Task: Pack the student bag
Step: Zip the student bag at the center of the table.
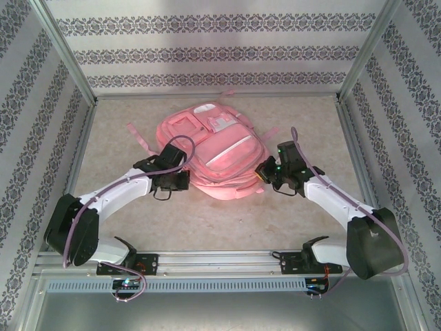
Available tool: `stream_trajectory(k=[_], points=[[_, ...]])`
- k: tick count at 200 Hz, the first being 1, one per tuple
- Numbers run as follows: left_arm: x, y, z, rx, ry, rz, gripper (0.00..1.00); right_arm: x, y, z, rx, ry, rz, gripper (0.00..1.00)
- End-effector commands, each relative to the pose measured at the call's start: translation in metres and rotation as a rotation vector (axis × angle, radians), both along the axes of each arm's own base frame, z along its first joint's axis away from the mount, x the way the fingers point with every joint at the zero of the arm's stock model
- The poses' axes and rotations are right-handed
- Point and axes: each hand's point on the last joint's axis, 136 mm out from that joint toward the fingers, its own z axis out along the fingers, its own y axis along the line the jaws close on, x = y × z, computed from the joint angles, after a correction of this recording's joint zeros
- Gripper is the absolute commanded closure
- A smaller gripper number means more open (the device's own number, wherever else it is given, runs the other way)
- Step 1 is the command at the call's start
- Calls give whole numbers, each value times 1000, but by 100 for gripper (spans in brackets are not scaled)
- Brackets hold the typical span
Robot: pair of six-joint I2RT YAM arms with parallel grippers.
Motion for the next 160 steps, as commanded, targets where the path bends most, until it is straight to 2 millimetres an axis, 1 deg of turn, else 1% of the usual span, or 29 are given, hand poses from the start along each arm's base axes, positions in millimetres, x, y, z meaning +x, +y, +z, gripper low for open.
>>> stream_trajectory(k=[1, 25, 60, 68, 84, 98, 107, 121, 138, 149, 154, 160], points=[[25, 29, 0, 45, -44, 142, 100, 17, -22, 3, -86, -50, -38, 100], [40, 38, -2, 23, -40, 200, 100, 16, -21, 0, -84, -48, -18, 100], [58, 39, -1, 26, -48, 219, 100, 13, -16, -2, -75, -51, 13, 100], [62, 41, -2, 27, -44, 228, 97, 11, -15, -2, -75, -54, 18, 100], [68, 42, -1, 28, -43, 228, 88, 8, -11, -1, -76, -63, 32, 100], [70, 42, 1, 32, -44, 225, 74, 2, -6, -2, -86, -64, 47, 100], [70, 43, 4, 35, -45, 228, 64, -3, 1, -2, -86, -68, 65, 100], [68, 45, 10, 36, -52, 236, 56, -13, 11, -5, -92, -61, 90, 100], [63, 49, 22, 28, -73, 251, 48, -29, 26, -11, -97, -47, 114, 100], [58, 51, 34, 14, -92, 258, 43, -38, 32, -14, -104, -36, 104, 97], [56, 52, 39, 8, -100, 261, 40, -42, 34, -14, -106, -36, 97, 97], [53, 52, 47, -3, -114, 261, 32, -46, 36, -15, -110, -33, 79, 96]])
